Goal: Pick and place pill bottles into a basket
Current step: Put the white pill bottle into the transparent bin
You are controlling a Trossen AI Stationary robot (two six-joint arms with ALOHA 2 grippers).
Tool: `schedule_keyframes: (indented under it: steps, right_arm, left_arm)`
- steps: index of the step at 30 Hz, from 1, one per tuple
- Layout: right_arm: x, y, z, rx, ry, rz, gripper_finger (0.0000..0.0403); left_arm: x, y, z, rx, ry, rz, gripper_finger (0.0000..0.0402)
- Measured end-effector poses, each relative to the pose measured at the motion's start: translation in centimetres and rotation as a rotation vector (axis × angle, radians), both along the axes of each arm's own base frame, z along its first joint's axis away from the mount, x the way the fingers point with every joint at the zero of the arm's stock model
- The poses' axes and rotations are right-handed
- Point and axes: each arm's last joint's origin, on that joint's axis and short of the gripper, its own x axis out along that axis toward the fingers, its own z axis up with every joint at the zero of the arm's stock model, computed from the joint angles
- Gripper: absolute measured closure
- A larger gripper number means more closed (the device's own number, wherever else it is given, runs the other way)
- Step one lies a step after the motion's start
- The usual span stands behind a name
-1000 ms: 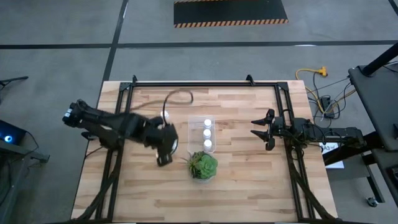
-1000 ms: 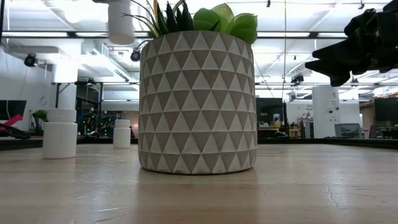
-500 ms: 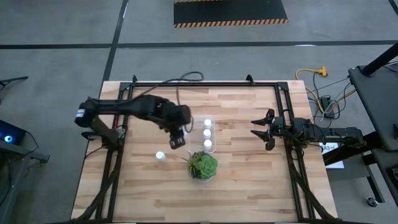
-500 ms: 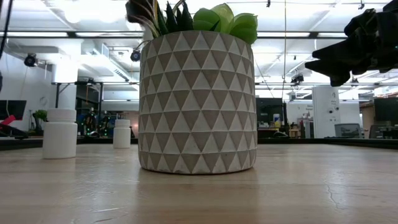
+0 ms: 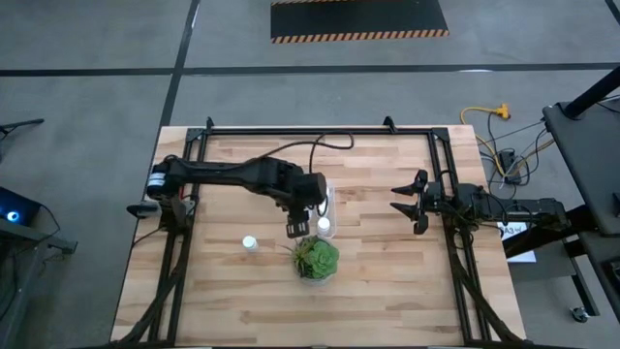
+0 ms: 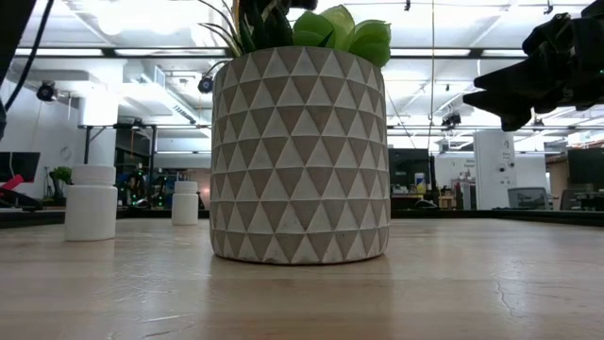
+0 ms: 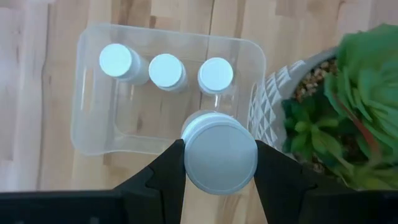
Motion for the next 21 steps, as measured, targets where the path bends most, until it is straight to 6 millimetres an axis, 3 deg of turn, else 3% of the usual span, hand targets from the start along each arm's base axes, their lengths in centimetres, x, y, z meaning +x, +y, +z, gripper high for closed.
schedule_keyframes:
  steps: [7, 14, 21]
  right_arm:
    - [0.0, 0.0, 0.0, 0.000, 0.000, -0.001, 0.0193]
    - [0.0, 0.0, 0.0, 0.000, 0.000, 0.000, 0.0193]
    - [0.0, 0.0, 0.0, 0.000, 0.000, -0.001, 0.0193]
  left_arm:
    - [1.3, 0.0, -2.5, 0.001, 0.009, 0.034, 0.0260]
    - [0.7, 0.2, -6.3, 0.003, 0.120, 0.059, 0.0260]
    - [0.5, 0.2, -8.4, 0.002, 0.123, 0.057, 0.0260]
